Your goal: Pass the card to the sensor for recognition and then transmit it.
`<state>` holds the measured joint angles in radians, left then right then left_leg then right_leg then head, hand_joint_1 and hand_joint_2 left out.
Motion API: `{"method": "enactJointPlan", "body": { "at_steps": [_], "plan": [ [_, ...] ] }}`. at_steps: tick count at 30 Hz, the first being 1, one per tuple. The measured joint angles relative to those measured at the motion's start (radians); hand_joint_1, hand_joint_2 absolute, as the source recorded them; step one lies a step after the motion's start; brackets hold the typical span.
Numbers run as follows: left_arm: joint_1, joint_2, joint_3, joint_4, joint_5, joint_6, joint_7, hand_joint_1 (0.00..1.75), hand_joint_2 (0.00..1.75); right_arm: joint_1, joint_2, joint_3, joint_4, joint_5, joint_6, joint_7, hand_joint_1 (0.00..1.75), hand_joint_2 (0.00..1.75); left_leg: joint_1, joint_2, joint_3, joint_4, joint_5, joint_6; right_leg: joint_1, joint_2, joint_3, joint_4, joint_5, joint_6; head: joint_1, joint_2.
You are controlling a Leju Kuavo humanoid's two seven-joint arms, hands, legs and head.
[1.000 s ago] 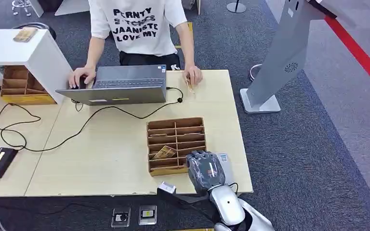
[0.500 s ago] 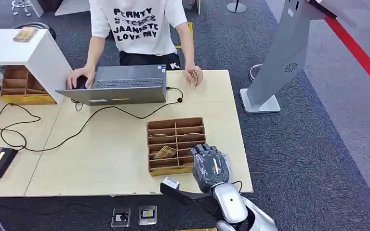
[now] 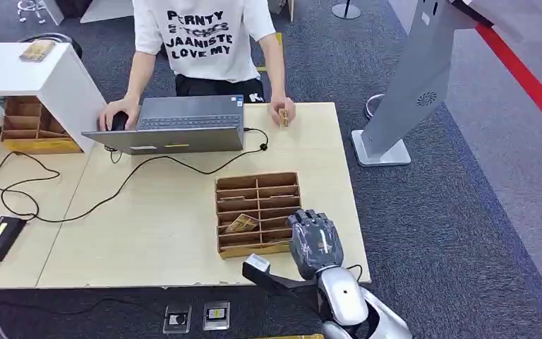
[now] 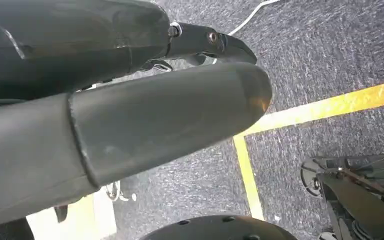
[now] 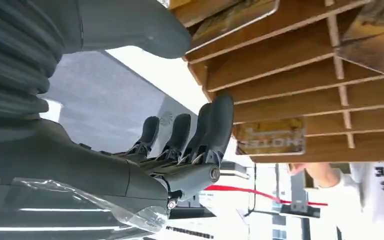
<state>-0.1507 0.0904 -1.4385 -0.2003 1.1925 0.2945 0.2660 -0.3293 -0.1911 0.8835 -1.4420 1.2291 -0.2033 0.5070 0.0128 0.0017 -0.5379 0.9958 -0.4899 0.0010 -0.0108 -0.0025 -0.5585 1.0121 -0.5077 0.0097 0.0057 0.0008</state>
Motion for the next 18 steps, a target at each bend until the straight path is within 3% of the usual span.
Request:
{"method": "enactJointPlan", "body": {
  "at_steps": [18],
  "plan": [
    [-0.002,0.000,-0.024,0.000,-0.017,-0.021,-0.018,0.00,0.00,0.036,-0.020,-0.040,-0.034,0.010,0.006,0.001,0.75,1.75,0.000,0.000,0.000,0.000,0.000,0.000,0.000,0.000,0.000,0.000,0.000,0.000,0.000,0.000]
  ]
}}
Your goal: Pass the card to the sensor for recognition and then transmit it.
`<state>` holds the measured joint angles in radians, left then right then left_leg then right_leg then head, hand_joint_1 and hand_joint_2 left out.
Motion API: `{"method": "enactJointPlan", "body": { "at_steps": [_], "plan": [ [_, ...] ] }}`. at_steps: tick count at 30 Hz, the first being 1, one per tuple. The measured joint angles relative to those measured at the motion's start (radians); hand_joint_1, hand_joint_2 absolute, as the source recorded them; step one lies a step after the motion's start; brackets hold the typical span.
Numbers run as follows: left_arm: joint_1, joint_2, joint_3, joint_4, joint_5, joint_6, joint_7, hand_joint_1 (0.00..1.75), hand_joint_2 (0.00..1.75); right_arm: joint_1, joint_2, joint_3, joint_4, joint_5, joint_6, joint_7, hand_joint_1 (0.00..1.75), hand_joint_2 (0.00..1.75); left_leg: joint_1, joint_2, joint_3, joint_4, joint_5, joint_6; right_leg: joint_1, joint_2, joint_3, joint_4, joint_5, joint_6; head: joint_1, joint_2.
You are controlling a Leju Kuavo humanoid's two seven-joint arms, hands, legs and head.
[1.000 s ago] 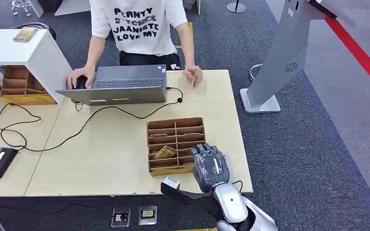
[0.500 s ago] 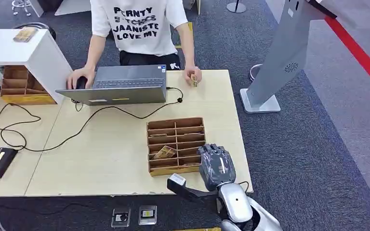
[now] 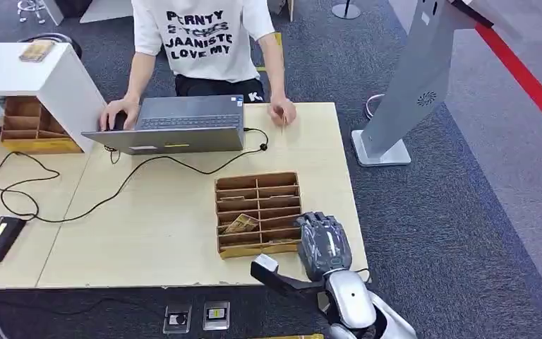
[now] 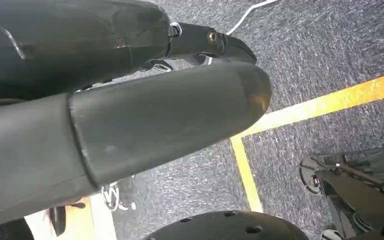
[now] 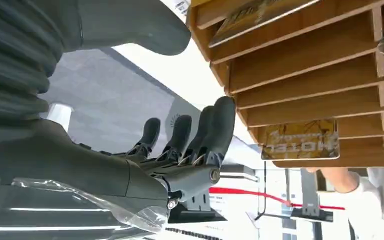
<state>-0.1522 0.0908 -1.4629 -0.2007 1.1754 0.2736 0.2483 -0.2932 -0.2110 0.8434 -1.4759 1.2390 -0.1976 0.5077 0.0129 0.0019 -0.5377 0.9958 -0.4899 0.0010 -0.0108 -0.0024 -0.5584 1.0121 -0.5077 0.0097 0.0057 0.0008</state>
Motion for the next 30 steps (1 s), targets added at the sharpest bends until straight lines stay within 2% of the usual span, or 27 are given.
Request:
{"method": "enactJointPlan", "body": {
  "at_steps": [7,16,22,25,30],
  "plan": [
    [-0.004,0.000,-0.011,0.000,-0.005,-0.005,0.005,0.00,0.00,0.019,-0.008,-0.010,-0.034,0.012,0.014,-0.002,0.72,1.75,0.000,0.000,0.000,0.000,0.000,0.000,0.000,0.000,0.000,0.000,0.000,0.000,0.000,0.000],
    [-0.005,0.000,-0.016,0.000,-0.002,-0.006,0.004,0.00,0.00,0.026,-0.003,-0.008,-0.048,0.007,0.021,-0.035,0.73,1.75,0.000,0.000,0.000,0.000,0.000,0.000,0.000,0.000,0.000,0.000,0.000,0.000,0.000,0.000],
    [-0.008,0.000,-0.019,0.000,-0.005,-0.012,0.004,0.00,0.00,0.032,0.007,-0.005,-0.056,0.001,0.029,-0.050,0.66,1.75,0.000,0.000,0.000,0.000,0.000,0.000,0.000,0.000,0.000,0.000,0.000,0.000,0.000,0.000],
    [-0.011,0.000,-0.020,0.000,-0.005,-0.015,0.004,0.00,0.00,0.035,0.016,-0.001,-0.057,-0.004,0.033,-0.061,0.73,1.75,0.000,0.000,0.000,0.000,0.000,0.000,0.000,0.000,0.000,0.000,0.000,0.000,0.000,0.000],
    [-0.011,0.000,-0.025,0.000,-0.003,-0.014,0.005,0.00,0.00,0.036,0.024,0.002,-0.057,-0.016,0.033,-0.078,0.73,1.75,0.000,0.000,0.000,0.000,0.000,0.000,0.000,0.000,0.000,0.000,0.000,0.000,0.000,0.000]
  ]
}}
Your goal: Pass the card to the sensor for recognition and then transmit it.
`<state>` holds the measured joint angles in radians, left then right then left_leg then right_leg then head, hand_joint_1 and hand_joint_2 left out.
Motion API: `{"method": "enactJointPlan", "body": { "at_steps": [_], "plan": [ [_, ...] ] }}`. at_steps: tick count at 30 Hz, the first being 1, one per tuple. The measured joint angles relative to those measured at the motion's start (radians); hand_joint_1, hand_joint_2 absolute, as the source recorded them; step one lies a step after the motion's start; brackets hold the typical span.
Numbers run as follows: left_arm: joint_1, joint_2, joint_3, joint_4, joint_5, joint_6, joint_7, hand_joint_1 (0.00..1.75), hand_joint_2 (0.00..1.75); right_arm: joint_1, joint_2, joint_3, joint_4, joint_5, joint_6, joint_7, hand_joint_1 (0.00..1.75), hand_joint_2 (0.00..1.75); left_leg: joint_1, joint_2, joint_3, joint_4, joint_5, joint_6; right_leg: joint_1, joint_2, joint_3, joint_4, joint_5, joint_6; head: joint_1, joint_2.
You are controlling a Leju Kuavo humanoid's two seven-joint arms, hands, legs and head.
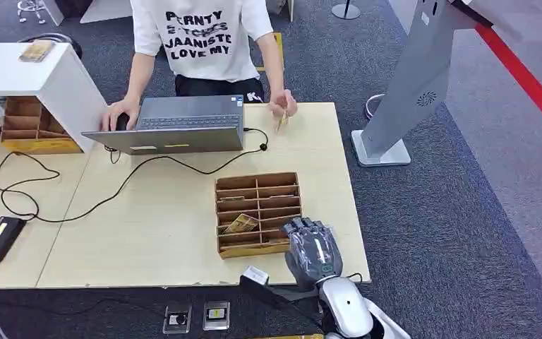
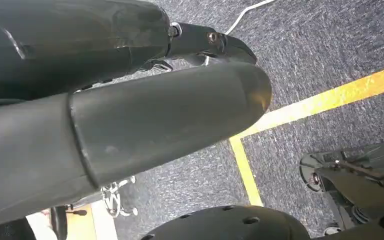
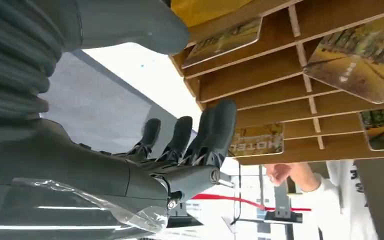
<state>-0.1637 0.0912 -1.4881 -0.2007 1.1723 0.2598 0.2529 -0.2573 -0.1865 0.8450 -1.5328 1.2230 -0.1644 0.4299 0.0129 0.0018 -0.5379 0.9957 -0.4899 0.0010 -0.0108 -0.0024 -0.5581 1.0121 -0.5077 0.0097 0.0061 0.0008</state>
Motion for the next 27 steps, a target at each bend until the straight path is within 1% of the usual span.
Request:
{"method": "enactJointPlan", "body": {
  "at_steps": [3,4,5,9,16,17,19,27],
  "plan": [
    [0.001,0.000,0.000,0.000,0.010,0.007,0.000,0.00,0.00,-0.001,0.014,0.002,0.000,-0.018,0.000,-0.021,0.73,1.75,0.000,0.000,0.000,0.000,0.000,0.000,0.000,0.000,0.000,0.000,0.000,0.000,0.000,0.000],
    [0.001,0.000,0.000,0.000,0.013,0.009,0.000,0.00,0.00,-0.002,0.017,0.002,0.001,-0.022,-0.001,-0.027,0.77,1.75,0.000,0.000,0.000,0.000,0.000,0.000,0.000,0.000,0.000,0.000,0.000,0.000,0.000,0.000],
    [0.002,0.000,0.000,0.000,0.017,0.010,0.000,0.00,0.00,-0.004,0.020,0.003,0.002,-0.029,-0.003,-0.030,0.73,1.75,0.000,0.000,0.000,0.000,0.000,0.000,0.000,0.000,0.000,0.000,0.000,0.000,0.000,0.000],
    [0.005,0.000,-0.001,0.000,0.026,0.017,0.000,0.00,0.00,-0.011,0.030,0.008,0.012,-0.043,-0.011,-0.035,0.73,1.75,0.000,0.000,0.000,0.000,0.000,0.000,0.000,0.000,0.000,0.000,0.000,0.000,0.000,0.000],
    [0.007,0.000,-0.004,0.000,0.029,0.019,0.000,0.00,0.00,-0.023,0.037,0.017,0.030,-0.050,-0.019,-0.035,0.75,1.75,0.000,0.000,0.000,0.000,0.000,0.000,0.000,0.000,0.000,0.000,0.000,0.000,0.000,0.000],
    [0.007,0.000,-0.004,0.000,0.029,0.019,0.000,0.00,0.00,-0.026,0.038,0.017,0.033,-0.050,-0.024,-0.031,0.72,1.75,0.000,0.000,0.000,0.000,0.000,0.000,0.000,0.000,0.000,0.000,0.000,0.000,0.000,0.000],
    [0.007,0.000,-0.005,0.000,0.029,0.019,0.000,0.00,0.00,-0.032,0.038,0.019,0.038,-0.053,-0.031,-0.027,0.75,1.75,0.000,0.000,0.000,0.000,0.000,0.000,0.000,0.000,0.000,0.000,0.000,0.000,0.000,0.000],
    [0.007,0.000,-0.010,0.000,0.029,0.019,-0.005,0.00,0.00,-0.043,0.038,0.019,0.061,-0.055,-0.046,-0.007,0.77,1.75,0.000,0.000,0.000,0.000,0.000,0.000,0.000,0.000,0.000,0.000,0.000,0.000,0.000,0.000]
  ]
}}
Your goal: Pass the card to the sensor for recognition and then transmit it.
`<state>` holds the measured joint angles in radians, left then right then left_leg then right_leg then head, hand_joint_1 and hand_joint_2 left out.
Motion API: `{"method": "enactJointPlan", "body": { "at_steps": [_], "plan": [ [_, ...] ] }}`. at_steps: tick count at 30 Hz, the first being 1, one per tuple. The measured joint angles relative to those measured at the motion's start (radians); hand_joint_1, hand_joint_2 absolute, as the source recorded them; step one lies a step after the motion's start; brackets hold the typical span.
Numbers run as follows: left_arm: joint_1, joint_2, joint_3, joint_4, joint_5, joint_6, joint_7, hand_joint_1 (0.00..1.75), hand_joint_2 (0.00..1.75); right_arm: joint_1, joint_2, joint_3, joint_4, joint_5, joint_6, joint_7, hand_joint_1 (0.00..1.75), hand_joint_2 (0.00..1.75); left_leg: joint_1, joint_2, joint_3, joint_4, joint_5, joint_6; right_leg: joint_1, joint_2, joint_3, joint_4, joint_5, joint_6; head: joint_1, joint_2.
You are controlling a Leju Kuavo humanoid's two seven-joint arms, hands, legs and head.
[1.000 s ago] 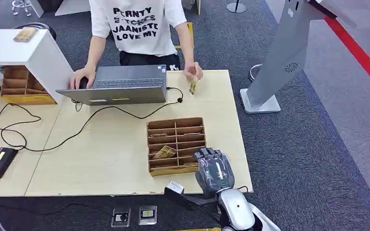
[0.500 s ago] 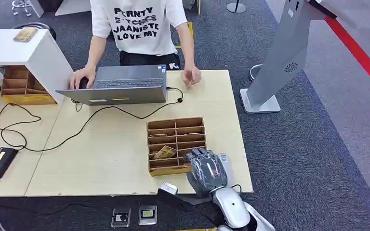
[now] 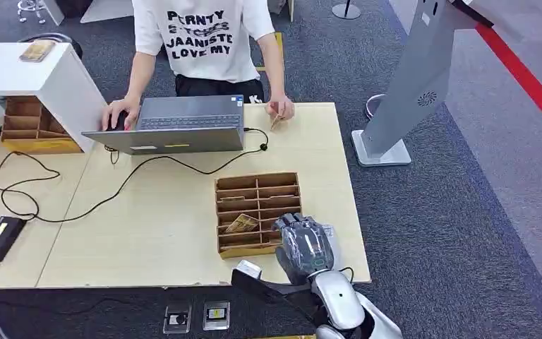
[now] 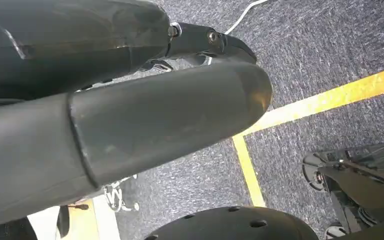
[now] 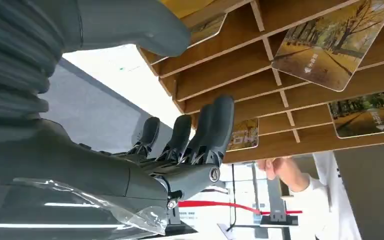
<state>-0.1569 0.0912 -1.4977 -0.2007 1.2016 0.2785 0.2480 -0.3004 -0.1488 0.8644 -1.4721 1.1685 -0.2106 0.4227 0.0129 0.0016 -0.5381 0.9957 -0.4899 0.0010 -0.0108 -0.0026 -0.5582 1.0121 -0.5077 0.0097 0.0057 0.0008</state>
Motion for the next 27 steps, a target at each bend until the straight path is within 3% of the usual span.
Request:
{"method": "enactJointPlan", "body": {
  "at_steps": [27],
  "plan": [
    [0.001,0.000,0.000,0.000,0.065,0.045,0.012,0.00,0.00,-0.027,0.000,0.001,0.087,-0.031,-0.014,-0.007,0.79,1.75,0.000,0.000,0.000,0.000,0.000,0.000,0.000,0.000,0.000,0.000,0.000,0.000,0.000,0.000]
  ]
}}
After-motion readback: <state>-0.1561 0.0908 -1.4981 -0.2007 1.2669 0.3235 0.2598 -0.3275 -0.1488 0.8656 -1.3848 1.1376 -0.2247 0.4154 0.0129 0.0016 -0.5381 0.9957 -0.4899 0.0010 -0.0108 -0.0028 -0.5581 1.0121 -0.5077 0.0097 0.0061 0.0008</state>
